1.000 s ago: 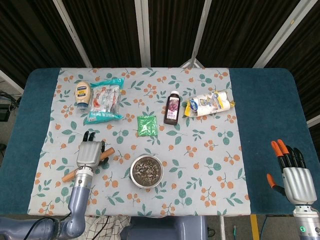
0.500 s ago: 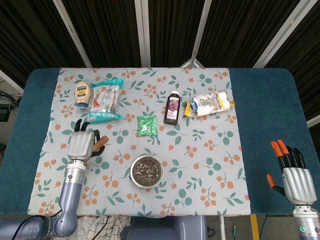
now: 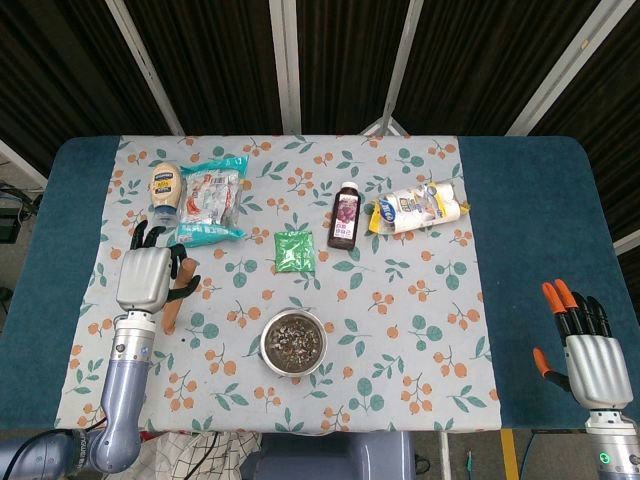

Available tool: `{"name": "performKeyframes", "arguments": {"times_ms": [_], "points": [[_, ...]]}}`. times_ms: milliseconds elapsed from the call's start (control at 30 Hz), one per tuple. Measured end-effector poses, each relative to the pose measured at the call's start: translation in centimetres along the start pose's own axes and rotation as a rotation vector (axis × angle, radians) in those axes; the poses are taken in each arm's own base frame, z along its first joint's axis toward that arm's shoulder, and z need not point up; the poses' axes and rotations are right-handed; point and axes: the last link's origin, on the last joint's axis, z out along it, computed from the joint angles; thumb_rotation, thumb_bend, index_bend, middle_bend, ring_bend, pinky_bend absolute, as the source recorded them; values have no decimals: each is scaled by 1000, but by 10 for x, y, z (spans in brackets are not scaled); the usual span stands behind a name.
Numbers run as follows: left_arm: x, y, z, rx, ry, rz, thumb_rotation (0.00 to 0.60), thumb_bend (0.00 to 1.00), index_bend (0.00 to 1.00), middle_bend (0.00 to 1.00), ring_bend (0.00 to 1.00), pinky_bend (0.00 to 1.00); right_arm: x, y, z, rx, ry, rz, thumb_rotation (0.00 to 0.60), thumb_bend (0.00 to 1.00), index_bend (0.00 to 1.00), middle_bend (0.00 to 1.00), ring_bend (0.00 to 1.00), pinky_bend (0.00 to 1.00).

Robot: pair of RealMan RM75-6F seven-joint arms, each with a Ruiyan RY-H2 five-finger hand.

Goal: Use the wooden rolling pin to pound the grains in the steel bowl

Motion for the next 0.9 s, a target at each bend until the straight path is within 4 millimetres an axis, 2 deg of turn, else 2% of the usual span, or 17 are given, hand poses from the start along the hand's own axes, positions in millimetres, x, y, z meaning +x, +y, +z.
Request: {"name": "performKeyframes", "arguments": {"times_ms": [567,900], "points": [[39,15,-5,-65,101,-135,600,887,668,704,189,0,0,0,0,-2,2,3,600,368,0,0,0,0],[49,8,-8,-75,148,-190,600,887,668,704,189,0,0,0,0,-2,0,0,600,368,0,0,0,0]]}}
